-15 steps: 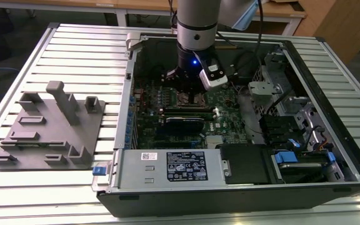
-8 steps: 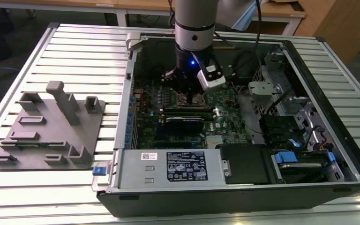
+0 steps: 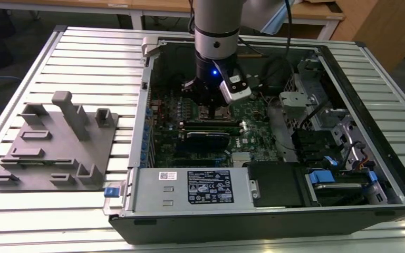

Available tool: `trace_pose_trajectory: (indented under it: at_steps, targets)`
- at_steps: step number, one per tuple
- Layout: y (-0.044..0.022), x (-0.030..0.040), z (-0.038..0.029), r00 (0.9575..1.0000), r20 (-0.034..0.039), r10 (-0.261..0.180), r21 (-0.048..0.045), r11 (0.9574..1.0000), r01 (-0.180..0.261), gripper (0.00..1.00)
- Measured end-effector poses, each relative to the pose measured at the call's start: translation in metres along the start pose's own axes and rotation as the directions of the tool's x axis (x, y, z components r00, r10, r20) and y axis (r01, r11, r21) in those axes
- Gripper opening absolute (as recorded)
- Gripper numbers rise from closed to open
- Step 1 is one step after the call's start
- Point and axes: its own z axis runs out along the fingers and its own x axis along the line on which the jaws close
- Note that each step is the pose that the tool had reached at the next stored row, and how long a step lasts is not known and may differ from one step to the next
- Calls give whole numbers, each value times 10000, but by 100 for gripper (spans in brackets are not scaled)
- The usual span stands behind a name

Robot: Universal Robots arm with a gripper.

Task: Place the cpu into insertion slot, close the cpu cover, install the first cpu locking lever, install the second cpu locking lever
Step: 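Install the second cpu locking lever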

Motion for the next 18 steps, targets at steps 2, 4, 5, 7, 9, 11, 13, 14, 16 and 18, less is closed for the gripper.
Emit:
trace_pose_trajectory:
  at_steps: [2,4,5,7,9,11,13,14,16,18]
  targets:
    - [0,0,0,10000,0,1,0,10000,-1,10]
    - [1,0,6,10000,2,1,-5,10000,-1,10]
    - [0,1,9,10000,2,0,-4,10000,0,10]
    - [0,1,11,10000,0,0,0,10000,0,10]
    - [0,1,11,10000,0,0,2,10000,0,10]
    - [0,1,13,10000,1,1,-1,10000,-1,10]
    - [1,1,21,10000,2,1,-5,10000,-1,10]
    - [1,2,24,10000,1,1,-2,10000,-1,10]
    - [0,3,28,10000,0,1,1,10000,-1,10]
    - [0,3,29,10000,0,1,2,10000,-1,10]
